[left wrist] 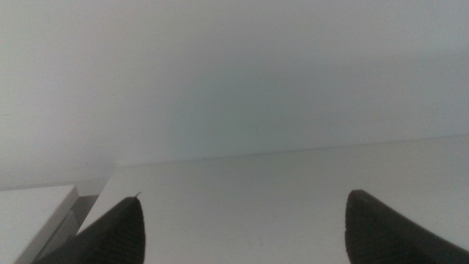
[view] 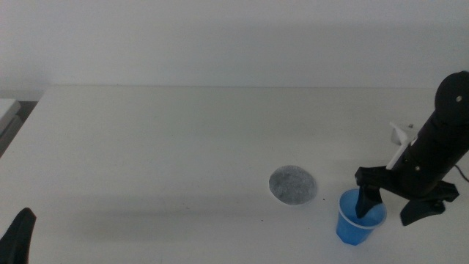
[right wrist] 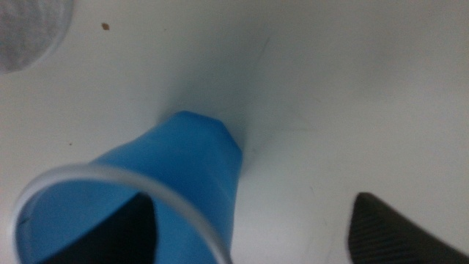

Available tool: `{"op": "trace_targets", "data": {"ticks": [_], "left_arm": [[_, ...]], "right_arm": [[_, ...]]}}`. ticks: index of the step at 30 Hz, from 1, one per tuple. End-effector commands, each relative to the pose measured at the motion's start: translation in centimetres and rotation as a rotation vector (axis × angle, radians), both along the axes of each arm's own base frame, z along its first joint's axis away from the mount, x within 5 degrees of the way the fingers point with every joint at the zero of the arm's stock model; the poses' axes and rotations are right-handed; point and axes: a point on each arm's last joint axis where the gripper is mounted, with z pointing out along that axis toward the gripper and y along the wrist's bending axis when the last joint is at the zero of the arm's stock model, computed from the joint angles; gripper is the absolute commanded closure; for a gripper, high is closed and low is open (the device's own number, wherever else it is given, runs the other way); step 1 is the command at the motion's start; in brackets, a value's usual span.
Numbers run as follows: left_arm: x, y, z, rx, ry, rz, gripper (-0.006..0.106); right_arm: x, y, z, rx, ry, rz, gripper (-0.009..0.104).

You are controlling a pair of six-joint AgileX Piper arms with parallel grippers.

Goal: Place an empty cup on a cup mat.

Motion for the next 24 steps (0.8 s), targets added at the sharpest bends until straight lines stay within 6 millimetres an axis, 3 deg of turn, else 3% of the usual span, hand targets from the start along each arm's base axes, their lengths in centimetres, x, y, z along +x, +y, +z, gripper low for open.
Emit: {"op": "trace_targets", "data": {"ticks": [1, 4, 6, 7, 15, 19, 24], "left_arm": [[0.0, 0.0, 0.1, -0.011, -0.015, -0.002, 0.007], [0.0, 0.0, 0.1, -0.011, -0.015, -0.002, 0.007], [0.0, 0.0, 0.1, -0.011, -0.015, -0.002, 0.007], [0.0, 0.0, 0.1, -0.011, -0.015, -0.002, 0.007], [0.0, 0.0, 0.1, -0.011, -0.015, -0.002, 0.007], [0.0, 0.0, 0.1, -0.011, -0.015, -0.002, 0.007], [0.0, 0.0, 0.1, -0.011, -0.015, -0.002, 0.007]], "right_arm": [[0.2, 0.2, -0.8, 0.011, 0.004, 0.023, 0.035], [0.3, 0.4, -1.1, 0.023, 0.006, 0.049, 0.064], [0.3, 0.5, -0.3, 0.042, -0.018, 0.059, 0.093], [0.3, 0.6, 0.2, 0.048, -0.026, 0.058, 0.097], [2.6, 3.4, 6.5, 0.034, -0.186, 0.102, 0.097], [4.0, 6.1, 7.1, 0.003, -0.205, 0.165, 0.097], [5.8, 9.1, 6.0, 0.003, -0.170, 0.205, 0.097]]}}
